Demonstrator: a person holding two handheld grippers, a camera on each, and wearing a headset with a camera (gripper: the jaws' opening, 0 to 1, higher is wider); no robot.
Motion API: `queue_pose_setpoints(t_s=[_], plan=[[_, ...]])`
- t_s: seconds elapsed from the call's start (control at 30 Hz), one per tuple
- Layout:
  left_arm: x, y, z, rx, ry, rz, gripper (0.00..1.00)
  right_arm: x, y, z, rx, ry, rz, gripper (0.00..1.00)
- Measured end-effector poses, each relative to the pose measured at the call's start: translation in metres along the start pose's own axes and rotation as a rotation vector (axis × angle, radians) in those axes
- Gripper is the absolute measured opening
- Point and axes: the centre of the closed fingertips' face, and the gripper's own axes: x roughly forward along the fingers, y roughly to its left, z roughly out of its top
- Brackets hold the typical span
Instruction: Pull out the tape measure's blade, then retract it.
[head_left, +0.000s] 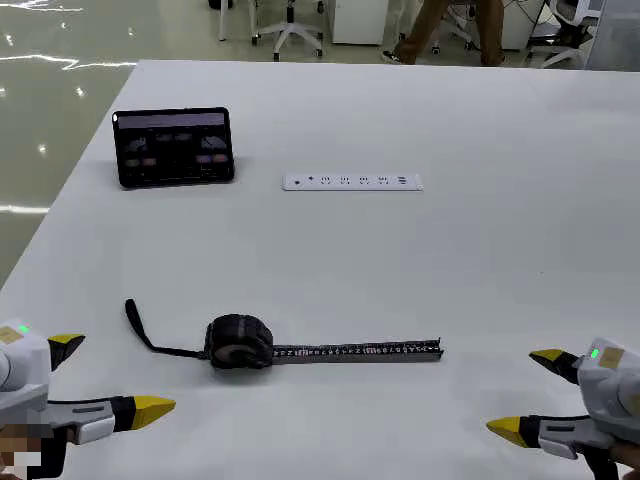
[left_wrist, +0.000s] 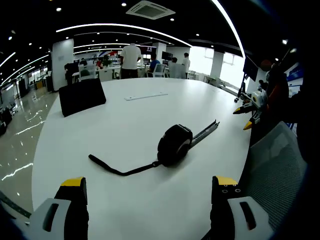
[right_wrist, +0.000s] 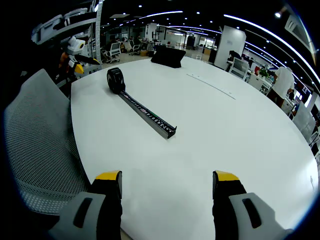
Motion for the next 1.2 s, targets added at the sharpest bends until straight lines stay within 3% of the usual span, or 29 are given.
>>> queue_pose_setpoints(t_s=[0.1,0.23,0.43,1.0,1.2], plan=[[-0.009,-0.002,0.001,0.005,-0.036,-0.006,1.00,-0.010,-0.004,-0.003,0.062,-0.020,-0.010,0.78],[-0.015,-0.003,0.001,0.013,-0.045,-0.009,1.00,-0.028,-0.013,0.001,0.102,-0.073,-0.029,0.87],[-0.020,-0.001,0.002,0.038,-0.044,0.007,1.00,-0.045,-0.015,-0.002,0.088,-0.076,-0.020,1.00],[-0.024,0.001,0.011,0.032,-0.061,0.030,1.00,-0.050,-0.010,0.001,0.089,-0.083,-0.007,1.00],[-0.019,-0.003,0.006,0.032,-0.041,0.020,1.00,-0.055,-0.012,0.000,0.092,-0.086,-0.016,1.00]])
